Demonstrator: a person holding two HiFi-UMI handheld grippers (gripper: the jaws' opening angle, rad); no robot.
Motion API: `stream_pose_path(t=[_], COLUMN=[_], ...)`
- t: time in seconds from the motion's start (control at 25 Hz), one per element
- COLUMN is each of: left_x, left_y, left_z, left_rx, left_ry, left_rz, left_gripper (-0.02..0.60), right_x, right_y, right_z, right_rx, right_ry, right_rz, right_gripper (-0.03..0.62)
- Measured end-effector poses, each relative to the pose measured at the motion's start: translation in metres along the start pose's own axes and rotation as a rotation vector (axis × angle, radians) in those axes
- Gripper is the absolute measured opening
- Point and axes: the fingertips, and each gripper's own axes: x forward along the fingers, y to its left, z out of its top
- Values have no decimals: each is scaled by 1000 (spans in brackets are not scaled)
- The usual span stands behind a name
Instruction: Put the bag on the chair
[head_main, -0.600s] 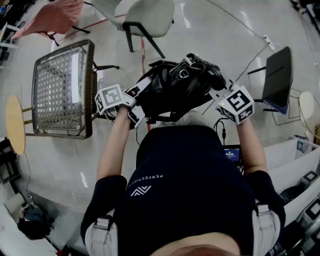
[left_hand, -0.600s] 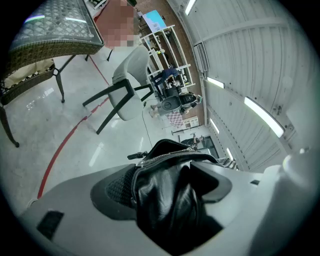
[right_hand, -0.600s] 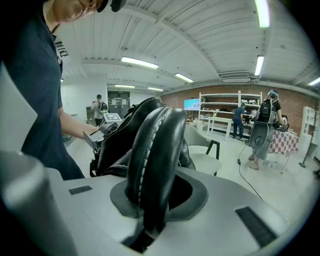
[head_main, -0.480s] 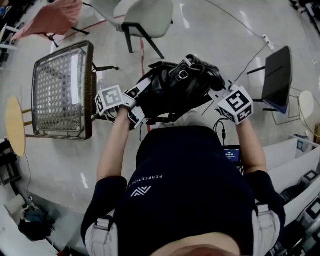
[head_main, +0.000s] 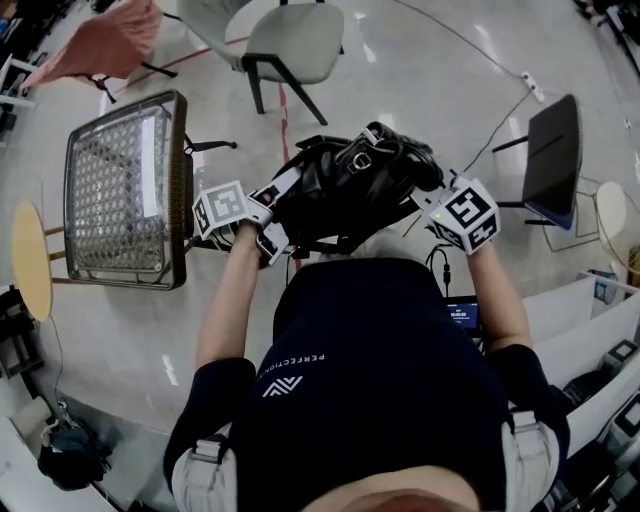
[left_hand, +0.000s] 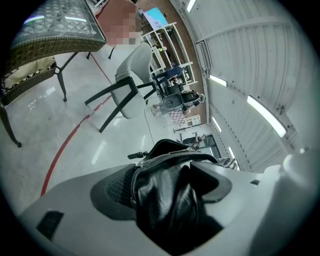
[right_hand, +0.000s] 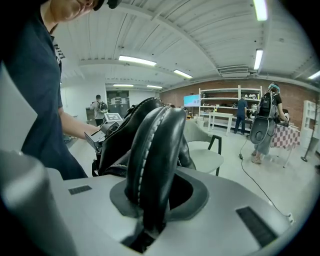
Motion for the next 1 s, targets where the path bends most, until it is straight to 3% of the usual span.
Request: stream_pose_path(t=[0.36,0.68,1.0], left_x=[-3,-20,-9], left_y=[3,19,20], left_z=[-3,21,39], left_rx=[-7,14,-27], left_ry=[-7,-1,-25], left_rz=[20,45,45], left_gripper=[339,339,339], right_x=[2,30,44], right_y=[1,10,-12], right_z=[-3,9,21], right_rx=[15,30,-2], right_ry=[-7,-2,12], right_rz=[-6,-24,-11], right_gripper=[60,60,60])
